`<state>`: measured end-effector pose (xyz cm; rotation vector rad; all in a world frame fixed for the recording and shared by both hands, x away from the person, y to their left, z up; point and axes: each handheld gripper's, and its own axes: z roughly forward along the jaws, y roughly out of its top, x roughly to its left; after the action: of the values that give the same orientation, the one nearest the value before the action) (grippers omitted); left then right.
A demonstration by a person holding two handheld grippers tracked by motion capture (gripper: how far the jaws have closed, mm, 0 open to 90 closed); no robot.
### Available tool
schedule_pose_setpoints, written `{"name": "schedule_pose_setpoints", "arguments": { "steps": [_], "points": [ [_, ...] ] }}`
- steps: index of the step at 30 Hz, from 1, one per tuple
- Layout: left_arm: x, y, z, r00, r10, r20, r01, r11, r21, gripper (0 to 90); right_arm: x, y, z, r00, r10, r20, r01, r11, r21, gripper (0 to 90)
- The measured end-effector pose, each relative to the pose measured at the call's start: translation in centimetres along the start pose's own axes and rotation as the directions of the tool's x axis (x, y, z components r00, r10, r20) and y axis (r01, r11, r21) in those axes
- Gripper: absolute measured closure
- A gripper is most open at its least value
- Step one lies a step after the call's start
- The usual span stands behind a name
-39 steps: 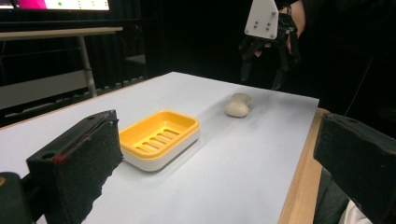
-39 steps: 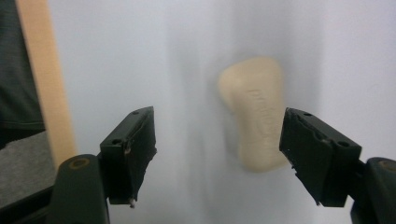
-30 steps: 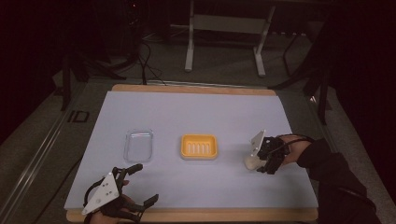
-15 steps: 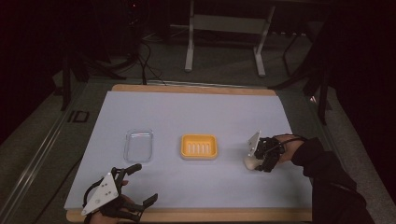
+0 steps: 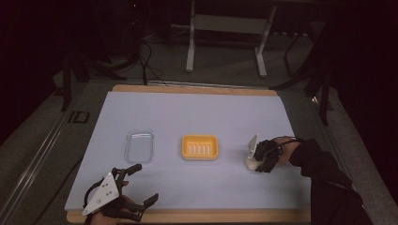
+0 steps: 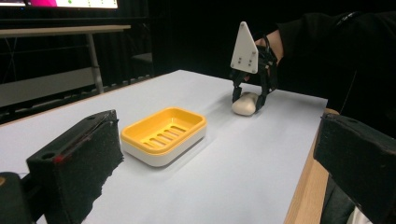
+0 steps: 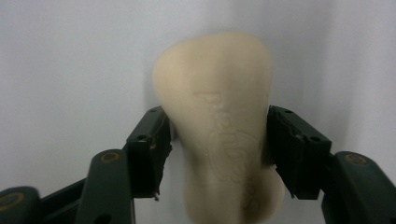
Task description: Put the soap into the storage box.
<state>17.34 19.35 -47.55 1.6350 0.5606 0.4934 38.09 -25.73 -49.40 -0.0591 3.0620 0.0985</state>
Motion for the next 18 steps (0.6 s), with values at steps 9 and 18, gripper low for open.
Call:
{"name": "schedule_pose_setpoints", "arguments": {
  "steps": [9,18],
  "points": [
    [-0.01,0.0,-0.03,1.0,0.002,0.0,-0.002,1.0,-0.001,1.1,-0.5,0.13,0.18,0.998,0.016,-0.061,-0.015,1.0,0.017,49.5],
    [-0.07,0.0,0.03,1.0,0.005,0.0,-0.005,1.0,-0.002,1.1,-0.59,0.1,-0.51,0.9959,0.052,-0.074,-0.054,0.998,-0.03,49.7]
  ]
}}
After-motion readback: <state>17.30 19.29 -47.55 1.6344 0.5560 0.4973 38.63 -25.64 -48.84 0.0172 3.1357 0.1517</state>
